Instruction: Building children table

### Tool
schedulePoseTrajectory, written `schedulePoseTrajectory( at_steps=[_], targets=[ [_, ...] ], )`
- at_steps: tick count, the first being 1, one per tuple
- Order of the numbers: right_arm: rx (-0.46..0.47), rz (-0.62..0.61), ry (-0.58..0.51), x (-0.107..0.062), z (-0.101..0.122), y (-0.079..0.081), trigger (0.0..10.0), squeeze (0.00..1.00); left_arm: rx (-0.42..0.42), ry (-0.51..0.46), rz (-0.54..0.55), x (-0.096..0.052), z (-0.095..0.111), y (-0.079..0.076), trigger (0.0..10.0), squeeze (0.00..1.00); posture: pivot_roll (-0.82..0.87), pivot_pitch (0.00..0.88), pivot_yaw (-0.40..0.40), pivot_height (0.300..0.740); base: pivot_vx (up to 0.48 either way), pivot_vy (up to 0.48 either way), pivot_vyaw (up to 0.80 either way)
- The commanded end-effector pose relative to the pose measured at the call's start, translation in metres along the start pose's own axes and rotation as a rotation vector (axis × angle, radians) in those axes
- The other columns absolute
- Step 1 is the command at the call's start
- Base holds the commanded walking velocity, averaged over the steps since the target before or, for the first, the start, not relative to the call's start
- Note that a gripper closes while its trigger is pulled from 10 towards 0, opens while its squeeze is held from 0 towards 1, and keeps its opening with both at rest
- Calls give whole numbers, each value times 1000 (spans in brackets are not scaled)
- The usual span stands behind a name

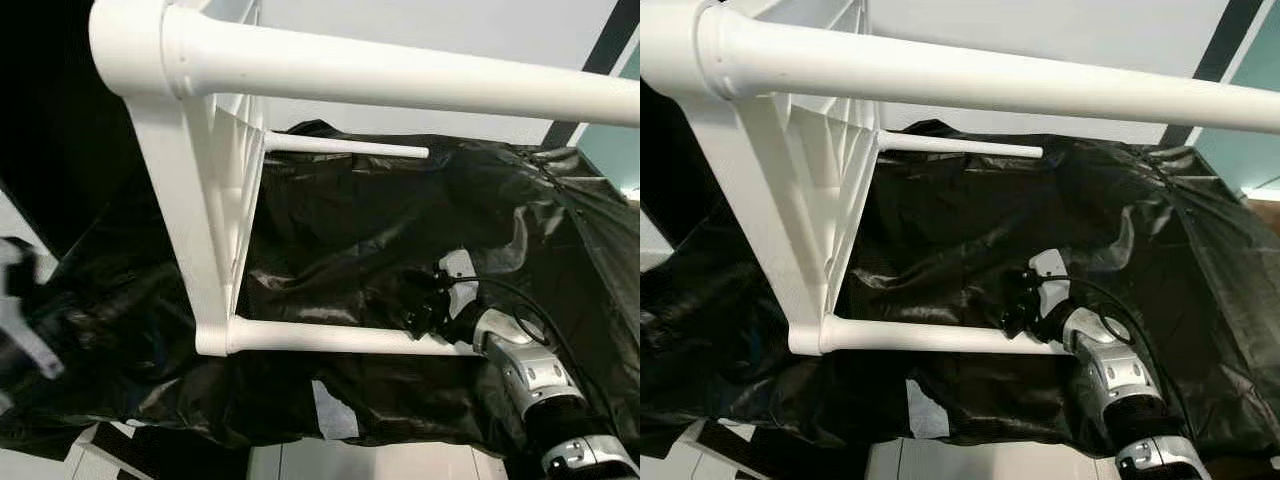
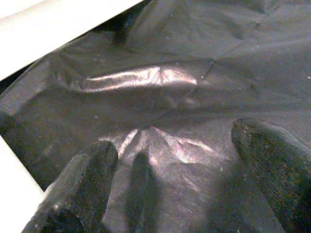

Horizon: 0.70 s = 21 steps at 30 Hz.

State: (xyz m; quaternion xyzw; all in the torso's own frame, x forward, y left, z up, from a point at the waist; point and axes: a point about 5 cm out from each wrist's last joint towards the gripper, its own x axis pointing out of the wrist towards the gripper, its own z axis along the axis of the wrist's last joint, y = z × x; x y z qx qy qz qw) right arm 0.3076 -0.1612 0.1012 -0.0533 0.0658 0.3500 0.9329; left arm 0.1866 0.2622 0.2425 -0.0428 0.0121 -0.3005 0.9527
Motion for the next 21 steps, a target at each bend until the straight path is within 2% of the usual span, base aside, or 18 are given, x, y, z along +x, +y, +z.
schedulePoseTrajectory(
  at_steps=[1, 3, 4, 6, 7, 8, 9, 11, 12, 15, 21],
  targets=[
    [-1, -25, -17, -2, 1, -2, 10000, 0, -44, -137, -187, -14, 12, 0, 10000, 0, 115, 0, -69, 740, 0, 0, 0],
    [1, -62, -52, -1, 6, -3, 10000, 0, -116, -254, -93, -32, 15, 23, 10000, 0, 118, 0, -70, 740, 0, 0, 0],
    [1, -62, -52, -1, 6, -3, 10000, 0, -116, -254, -93, -32, 15, 23, 10000, 0, 118, 0, -70, 740, 0, 0, 0],
    [9, -93, -78, 1, 9, -4, 10000, 0, -173, -282, -4, -40, 7, 39, 10000, 0, 117, 0, -67, 740, 0, 0, 0],
    [9, -93, -78, 1, 9, -4, 10000, 0, -173, -282, -4, -40, 7, 39, 10000, 0, 117, 0, -67, 740, 0, 0, 0],
    [28, -128, -109, 3, 12, -3, 10000, 0, -250, -284, 97, -42, -8, 54, 10000, 0, 115, 0, -68, 740, 0, 0, 0],
    [28, -128, -109, 3, 12, -3, 10000, 0, -250, -284, 97, -42, -8, 54, 10000, 0, 115, 0, -68, 740, 0, 0, 0],
    [45, -163, -131, 4, 14, -3, 10000, 0, -271, -266, 171, -36, -21, 60, 10000, 0, 113, 0, -67, 740, 0, 0, 0],
    [45, -163, -131, 4, 14, -3, 10000, 0, -271, -266, 171, -36, -21, 60, 10000, 0, 113, 0, -67, 740, 0, 0, 0],
    [63, -198, -144, 5, 14, -3, 10000, 0, -276, -227, 236, -22, -33, 64, 10000, 0, 108, 0, -67, 740, 0, 0, 0],
    [66, -224, -147, 6, 14, -1, 10000, 0, -285, -219, 335, -3, -44, 75, 10000, 0, 98, 0, -62, 740, 0, 0, 0]
  ],
)
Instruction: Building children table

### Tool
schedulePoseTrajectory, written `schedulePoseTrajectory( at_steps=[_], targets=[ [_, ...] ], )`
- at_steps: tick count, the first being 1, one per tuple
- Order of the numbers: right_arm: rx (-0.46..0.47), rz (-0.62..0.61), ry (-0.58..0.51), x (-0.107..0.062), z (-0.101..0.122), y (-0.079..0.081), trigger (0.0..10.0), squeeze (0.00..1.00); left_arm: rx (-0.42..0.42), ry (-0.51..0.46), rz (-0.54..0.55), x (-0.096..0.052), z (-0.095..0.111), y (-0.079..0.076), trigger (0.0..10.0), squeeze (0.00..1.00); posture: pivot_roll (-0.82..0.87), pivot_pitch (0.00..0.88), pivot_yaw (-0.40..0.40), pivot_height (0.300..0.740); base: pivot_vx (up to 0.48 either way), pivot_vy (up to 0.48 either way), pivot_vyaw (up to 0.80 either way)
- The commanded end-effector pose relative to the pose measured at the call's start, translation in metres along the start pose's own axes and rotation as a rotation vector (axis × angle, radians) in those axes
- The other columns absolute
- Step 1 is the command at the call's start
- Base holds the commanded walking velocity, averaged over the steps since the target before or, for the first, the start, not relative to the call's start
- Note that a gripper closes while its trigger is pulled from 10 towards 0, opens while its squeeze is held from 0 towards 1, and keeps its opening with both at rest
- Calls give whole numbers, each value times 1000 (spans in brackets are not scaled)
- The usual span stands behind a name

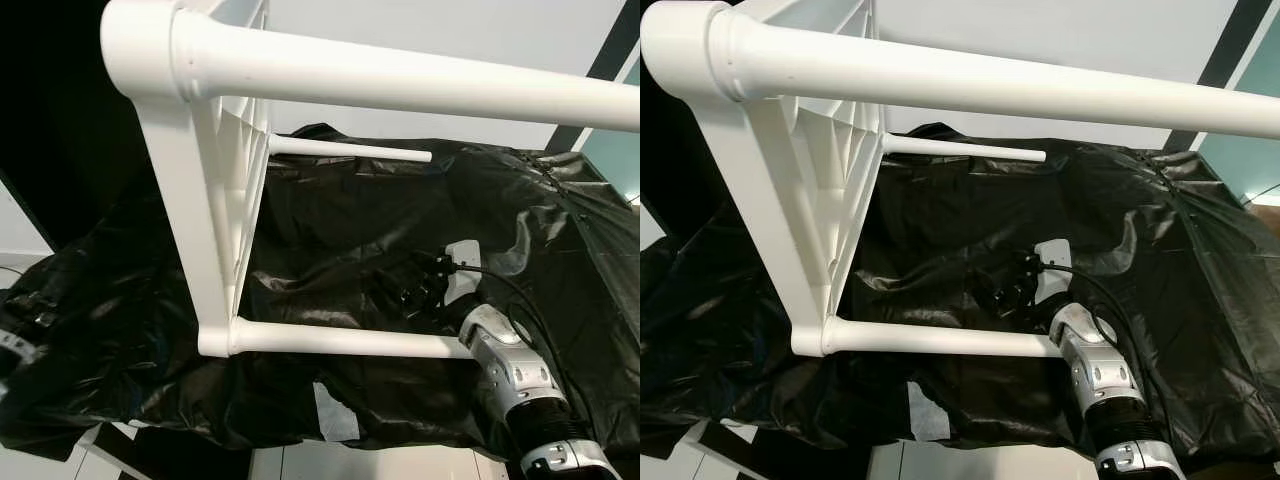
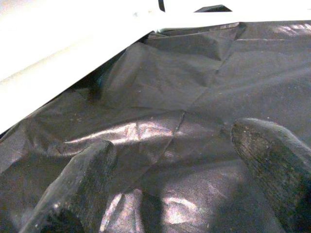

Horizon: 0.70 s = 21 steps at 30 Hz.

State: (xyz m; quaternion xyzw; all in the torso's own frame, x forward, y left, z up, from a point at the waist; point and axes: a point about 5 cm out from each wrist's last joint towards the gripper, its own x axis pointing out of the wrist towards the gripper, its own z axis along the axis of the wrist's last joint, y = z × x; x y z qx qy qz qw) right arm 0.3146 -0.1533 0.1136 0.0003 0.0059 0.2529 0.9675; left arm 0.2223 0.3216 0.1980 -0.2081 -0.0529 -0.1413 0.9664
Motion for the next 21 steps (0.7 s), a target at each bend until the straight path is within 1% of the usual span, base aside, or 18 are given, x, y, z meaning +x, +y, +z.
schedulePoseTrajectory(
  at_steps=[1, 2, 3, 5, 7, 8, 10, 12, 14, 15, 18, 20, 21],
  targets=[
    [-10, -24, -6, -2, 1, -3, 10000, 0, 5, 16, 50, 4, -8, 5, 10000, 0, 98, 0, -62, 740, 0, 0, 0],
    [-10, -24, -6, -2, 1, -3, 10000, 0, 5, 16, 50, 4, -8, 5, 10000, 0, 98, 0, -62, 740, 0, 0, 0],
    [-12, -39, -6, -2, 1, -3, 10000, 0, 24, 19, 62, 8, -11, 5, 10000, 0, 96, 0, -60, 740, 0, 0, 0],
    [-19, -78, -5, -2, 1, -5, 10000, 0, 94, 57, 115, 21, -23, 5, 10000, 0, 93, 0, -60, 740, 0, 0, 0],
    [-21, -101, -4, -2, 1, -5, 10000, 0, 139, 82, 141, 29, -30, 5, 10000, 0, 93, 0, -63, 740, 0, 0, 0],
    [-36, -98, -8, -1, 1, -4, 10000, 0, 172, 102, 164, 34, -34, 6, 10000, 0, 96, 0, -70, 740, 0, 0, 0],
    [-56, -92, -14, -1, 1, -2, 10000, 0, 209, 121, 188, 39, -39, 7, 10000, 0, 96, 0, -70, 740, 0, 0, 0],
    [-60, -91, -15, -1, 1, -1, 10000, 0, 219, 124, 193, 40, -41, 7, 10000, 0, 96, 0, -70, 740, 0, 0, 0],
    [-45, -82, -13, 0, -1, 3, 10000, 0, 389, 144, 250, 57, -53, 1, 10000, 0, 93, 0, -81, 740, 0, 0, 0],
    [-19, -84, -25, 1, -2, 6, 10000, 0, 486, 136, 251, 69, -62, -8, 10000, 0, 88, 0, -82, 740, 0, 0, 0],
    [-12, -91, -31, 1, -2, 7, 10000, 0, 482, 134, 244, 71, -64, -11, 10000, 0, 87, 0, -82, 740, 0, 0, 0],
    [-16, -115, -43, 1, -1, 7, 10000, 0, 478, 114, 220, 77, -68, -17, 10000, 0, 74, 0, -71, 740, 0, 0, 0],
    [-16, -115, -43, 1, -1, 7, 10000, 0, 478, 114, 220, 77, -68, -17, 10000, 0, 74, 0, -71, 740, 0, 0, 0]
  ],
)
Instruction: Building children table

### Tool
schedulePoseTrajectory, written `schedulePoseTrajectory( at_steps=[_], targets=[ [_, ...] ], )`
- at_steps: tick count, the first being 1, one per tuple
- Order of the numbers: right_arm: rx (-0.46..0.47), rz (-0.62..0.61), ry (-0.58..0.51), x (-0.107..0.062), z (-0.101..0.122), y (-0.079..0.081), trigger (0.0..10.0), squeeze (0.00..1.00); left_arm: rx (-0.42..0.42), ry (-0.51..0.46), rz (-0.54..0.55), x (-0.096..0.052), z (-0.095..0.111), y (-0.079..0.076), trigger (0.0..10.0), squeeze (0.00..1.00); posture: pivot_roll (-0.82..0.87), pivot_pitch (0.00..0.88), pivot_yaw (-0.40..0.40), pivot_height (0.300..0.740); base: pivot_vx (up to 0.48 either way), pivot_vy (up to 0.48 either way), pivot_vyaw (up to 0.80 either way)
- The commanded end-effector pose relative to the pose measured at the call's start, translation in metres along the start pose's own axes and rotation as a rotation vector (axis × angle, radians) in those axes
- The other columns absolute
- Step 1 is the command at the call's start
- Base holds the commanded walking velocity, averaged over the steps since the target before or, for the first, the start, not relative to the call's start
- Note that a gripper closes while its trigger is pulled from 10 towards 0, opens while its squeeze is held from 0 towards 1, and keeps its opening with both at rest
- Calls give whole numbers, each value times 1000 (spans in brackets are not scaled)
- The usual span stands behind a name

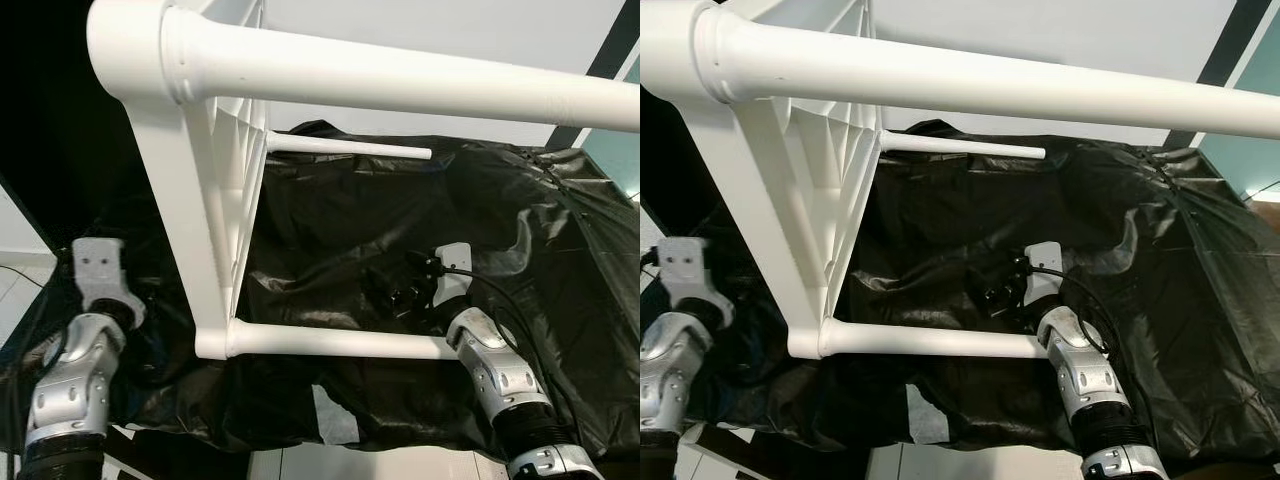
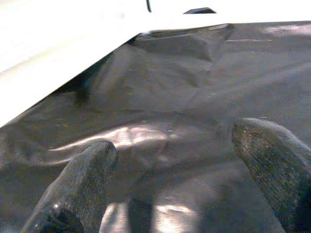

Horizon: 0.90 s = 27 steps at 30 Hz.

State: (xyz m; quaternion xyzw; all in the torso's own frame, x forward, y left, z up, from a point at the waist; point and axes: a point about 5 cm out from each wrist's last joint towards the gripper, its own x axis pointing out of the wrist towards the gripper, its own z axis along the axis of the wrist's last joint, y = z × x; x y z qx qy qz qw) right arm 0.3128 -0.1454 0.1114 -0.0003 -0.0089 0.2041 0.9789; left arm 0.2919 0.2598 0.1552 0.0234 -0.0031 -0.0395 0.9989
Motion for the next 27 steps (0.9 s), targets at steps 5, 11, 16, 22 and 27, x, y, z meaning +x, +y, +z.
schedulePoseTrajectory(
  at_steps=[5, 11, 16, 22, 27],
  targets=[
    [-29, -50, -36, -3, 4, -3, 10000, 0, 31, -27, 30, 3, 1, -4, 10000, 0, 68, 0, -60, 740, 0, 0, 0],
    [-73, -140, -121, -7, 19, -6, 10000, 0, 22, -80, 70, 2, 14, 4, 10000, 0, 61, 0, -28, 740, 0, 0, 0],
    [-71, -154, -141, -7, 22, -4, 10000, 0, 32, -101, 69, 0, 20, 8, 10000, 0, 62, 0, -25, 740, 0, 0, 220],
    [-61, -169, -153, -7, 24, 1, 10000, 0, 25, -92, 58, -2, 15, 10, 10000, 0, 61, 0, -29, 740, 0, 0, 798],
    [-69, -184, -155, -9, 24, 0, 10000, 0, 11, -74, 52, -5, 8, 9, 10000, 0, 60, 0, -29, 740, 0, 0, 799]
  ],
)
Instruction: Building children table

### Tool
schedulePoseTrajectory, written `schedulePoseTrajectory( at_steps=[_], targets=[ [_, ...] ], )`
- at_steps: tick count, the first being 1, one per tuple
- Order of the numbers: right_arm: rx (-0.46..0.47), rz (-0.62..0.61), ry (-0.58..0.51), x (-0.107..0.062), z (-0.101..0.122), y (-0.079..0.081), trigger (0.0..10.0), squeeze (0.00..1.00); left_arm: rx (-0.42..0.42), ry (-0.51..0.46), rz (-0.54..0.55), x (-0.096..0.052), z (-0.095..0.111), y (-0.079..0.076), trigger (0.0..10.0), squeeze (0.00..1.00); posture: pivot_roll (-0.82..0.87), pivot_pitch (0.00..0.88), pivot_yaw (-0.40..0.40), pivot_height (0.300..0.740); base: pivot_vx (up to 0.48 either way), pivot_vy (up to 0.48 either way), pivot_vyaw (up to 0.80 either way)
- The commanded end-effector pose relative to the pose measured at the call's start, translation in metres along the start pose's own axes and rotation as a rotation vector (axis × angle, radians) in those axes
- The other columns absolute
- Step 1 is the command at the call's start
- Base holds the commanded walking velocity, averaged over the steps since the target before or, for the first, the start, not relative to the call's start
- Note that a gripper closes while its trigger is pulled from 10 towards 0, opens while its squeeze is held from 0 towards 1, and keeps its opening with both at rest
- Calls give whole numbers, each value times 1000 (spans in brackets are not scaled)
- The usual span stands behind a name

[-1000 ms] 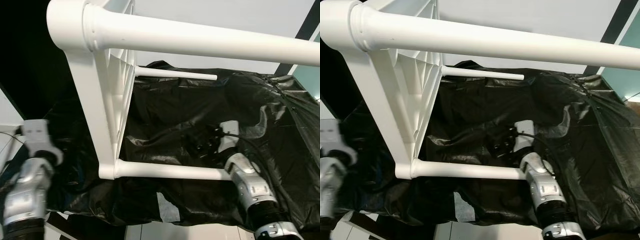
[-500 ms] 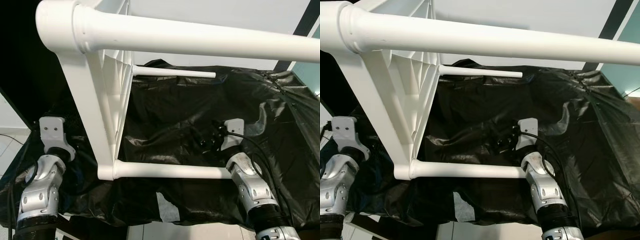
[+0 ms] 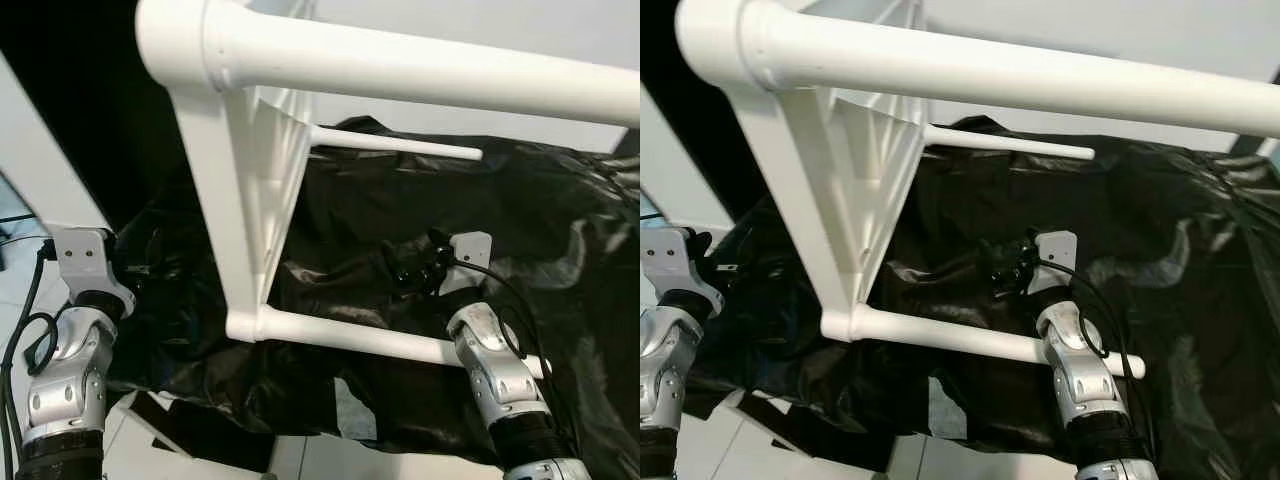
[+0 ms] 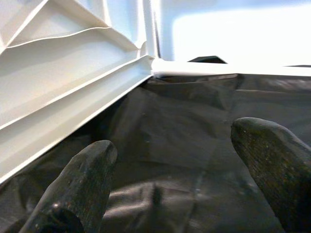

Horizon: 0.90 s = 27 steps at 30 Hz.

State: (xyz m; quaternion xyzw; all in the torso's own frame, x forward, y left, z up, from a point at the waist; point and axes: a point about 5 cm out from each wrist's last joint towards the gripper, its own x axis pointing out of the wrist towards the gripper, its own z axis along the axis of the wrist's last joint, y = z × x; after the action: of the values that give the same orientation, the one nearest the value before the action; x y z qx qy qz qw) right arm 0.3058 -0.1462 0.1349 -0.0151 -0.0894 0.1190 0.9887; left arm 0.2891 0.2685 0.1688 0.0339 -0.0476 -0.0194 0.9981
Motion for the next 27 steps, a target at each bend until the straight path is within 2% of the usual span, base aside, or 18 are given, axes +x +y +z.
schedulePoseTrajectory(
  at_steps=[1, 6, 10, 14, 15, 17, 20, 21, 22, 27],
  targets=[
    [-3, -16, -4, -3, 0, -3, 10000, 0, -15, 17, 8, -2, -6, -1, 10000, 0, 60, 0, -29, 740, 0, 0, 575],
    [6, -30, -6, -4, 0, -5, 10000, 0, -27, 27, -1, -3, -8, -2, 10000, 0, 59, 0, -25, 740, 0, 0, 230],
    [-28, -159, -13, -12, -4, -19, 10000, 0, -59, 65, -11, -8, -20, -3, 10000, 0, 52, 0, -15, 740, 0, 0, 0],
    [-46, -187, -20, -15, -3, -23, 10000, 0, -60, 68, -11, -9, -22, -3, 10000, 0, 51, 0, -14, 740, 0, 0, 0],
    [-70, -250, -57, -26, 0, -27, 10000, 0, -80, 62, -21, -15, -26, -6, 10000, 0, 49, 0, -7, 740, 0, 0, 0],
    [-77, -261, -72, -31, 1, -27, 10000, 0, -93, 56, -25, -17, -27, -7, 10000, 0, 49, 0, -8, 740, 0, 0, 0],
    [-60, -195, -62, -39, 0, -12, 10000, 0, -95, 41, -32, -20, -27, -10, 10000, 0, 45, 0, -7, 740, 0, 0, 0],
    [-60, -195, -62, -39, 0, -12, 10000, 0, -95, 41, -32, -20, -27, -10, 10000, 0, 45, 0, -7, 740, 0, 0, 0],
    [-40, -153, -57, -42, -2, -3, 10000, 0, -83, 35, -38, -21, -27, -11, 10000, 0, 45, 0, -8, 740, 0, 0, 0],
    [-14, -109, -62, -45, -1, 11, 10000, 0, -89, 32, -30, -25, -28, -9, 10000, 0, 44, 0, -10, 740, 0, 0, 0]
  ],
)
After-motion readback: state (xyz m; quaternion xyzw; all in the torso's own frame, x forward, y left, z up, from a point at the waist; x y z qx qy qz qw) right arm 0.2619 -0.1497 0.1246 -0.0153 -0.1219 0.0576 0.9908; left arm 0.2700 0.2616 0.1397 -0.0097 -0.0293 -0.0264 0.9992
